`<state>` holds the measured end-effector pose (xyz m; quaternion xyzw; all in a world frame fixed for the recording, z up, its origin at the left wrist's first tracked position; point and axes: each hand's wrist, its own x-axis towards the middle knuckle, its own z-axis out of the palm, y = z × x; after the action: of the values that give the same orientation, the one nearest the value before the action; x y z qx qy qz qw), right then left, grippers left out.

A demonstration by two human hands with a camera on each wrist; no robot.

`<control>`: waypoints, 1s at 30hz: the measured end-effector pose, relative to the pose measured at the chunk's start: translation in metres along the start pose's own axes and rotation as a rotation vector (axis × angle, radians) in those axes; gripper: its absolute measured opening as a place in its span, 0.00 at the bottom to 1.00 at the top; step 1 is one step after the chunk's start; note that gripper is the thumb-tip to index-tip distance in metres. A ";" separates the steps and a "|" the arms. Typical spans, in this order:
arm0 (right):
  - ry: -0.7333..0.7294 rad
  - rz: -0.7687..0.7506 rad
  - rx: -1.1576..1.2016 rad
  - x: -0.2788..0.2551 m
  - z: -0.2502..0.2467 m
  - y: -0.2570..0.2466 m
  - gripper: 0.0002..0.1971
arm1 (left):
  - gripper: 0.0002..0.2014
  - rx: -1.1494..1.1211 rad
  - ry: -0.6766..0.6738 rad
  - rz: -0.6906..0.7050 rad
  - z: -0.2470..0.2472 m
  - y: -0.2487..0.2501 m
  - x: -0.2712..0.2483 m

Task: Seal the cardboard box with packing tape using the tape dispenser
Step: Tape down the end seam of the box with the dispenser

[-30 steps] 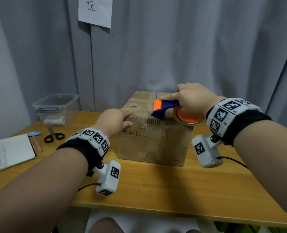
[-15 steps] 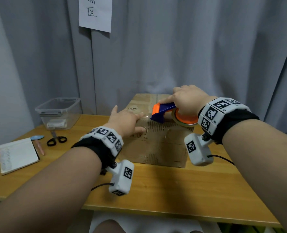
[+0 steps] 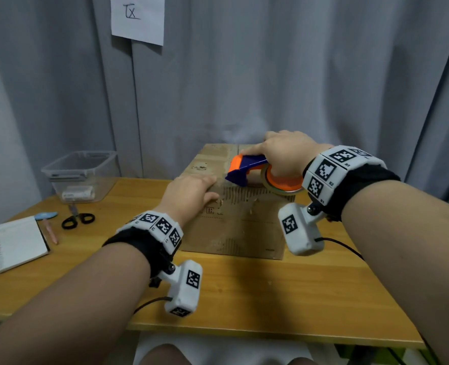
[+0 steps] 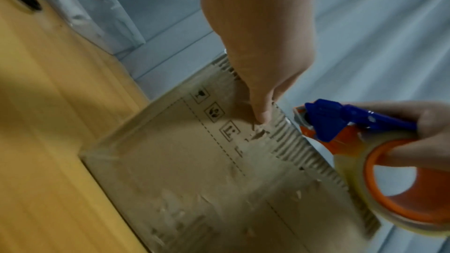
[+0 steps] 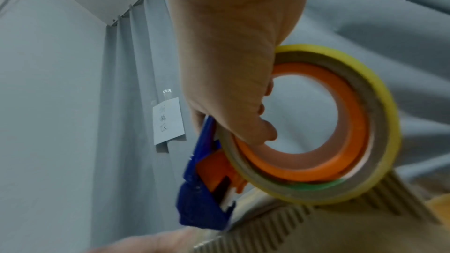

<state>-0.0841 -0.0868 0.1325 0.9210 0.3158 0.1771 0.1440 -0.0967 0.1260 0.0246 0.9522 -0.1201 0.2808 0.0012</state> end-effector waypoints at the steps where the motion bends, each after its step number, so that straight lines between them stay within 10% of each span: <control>1: 0.009 -0.012 0.005 0.002 -0.002 -0.003 0.26 | 0.13 0.017 0.004 0.003 0.000 -0.006 -0.001; 20: 0.002 -0.020 -0.034 -0.016 0.001 0.006 0.27 | 0.15 0.136 -0.165 -0.098 -0.017 -0.028 0.000; 30: 0.016 -0.011 -0.014 -0.011 0.014 0.009 0.27 | 0.36 0.298 -0.434 -0.055 -0.025 -0.002 0.010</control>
<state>-0.0815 -0.1025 0.1210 0.9167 0.3209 0.1859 0.1490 -0.1015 0.1278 0.0507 0.9828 -0.0492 0.0842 -0.1571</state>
